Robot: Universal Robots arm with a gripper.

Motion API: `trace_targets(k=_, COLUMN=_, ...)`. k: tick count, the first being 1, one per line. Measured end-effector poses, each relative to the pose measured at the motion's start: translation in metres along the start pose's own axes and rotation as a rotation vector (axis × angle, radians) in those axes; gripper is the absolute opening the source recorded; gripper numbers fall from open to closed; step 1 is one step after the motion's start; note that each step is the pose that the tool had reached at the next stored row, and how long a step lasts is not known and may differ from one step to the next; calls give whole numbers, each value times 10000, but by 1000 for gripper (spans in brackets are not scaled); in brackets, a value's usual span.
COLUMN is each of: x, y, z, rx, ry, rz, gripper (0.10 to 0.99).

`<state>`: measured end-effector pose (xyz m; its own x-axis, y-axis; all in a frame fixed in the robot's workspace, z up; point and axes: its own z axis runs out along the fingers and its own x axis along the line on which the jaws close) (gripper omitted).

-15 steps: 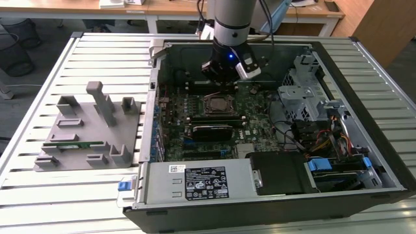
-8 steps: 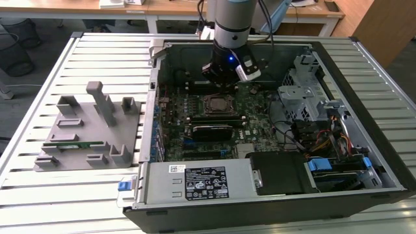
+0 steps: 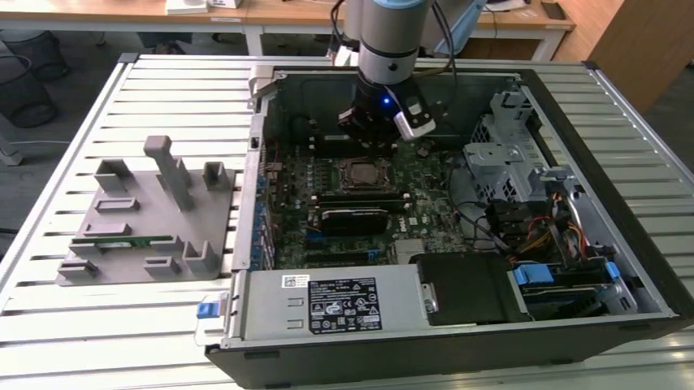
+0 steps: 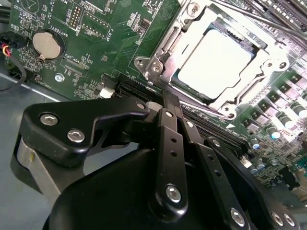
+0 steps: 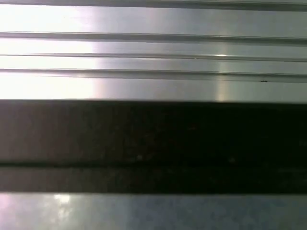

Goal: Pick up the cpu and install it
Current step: 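Install the first cpu locking lever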

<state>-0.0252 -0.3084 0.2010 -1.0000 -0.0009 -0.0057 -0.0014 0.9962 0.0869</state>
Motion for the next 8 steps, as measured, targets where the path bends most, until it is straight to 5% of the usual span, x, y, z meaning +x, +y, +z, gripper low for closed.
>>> trace_targets(k=8, x=-13, y=-3, z=29, rx=4, ry=0, rz=0, gripper=106)
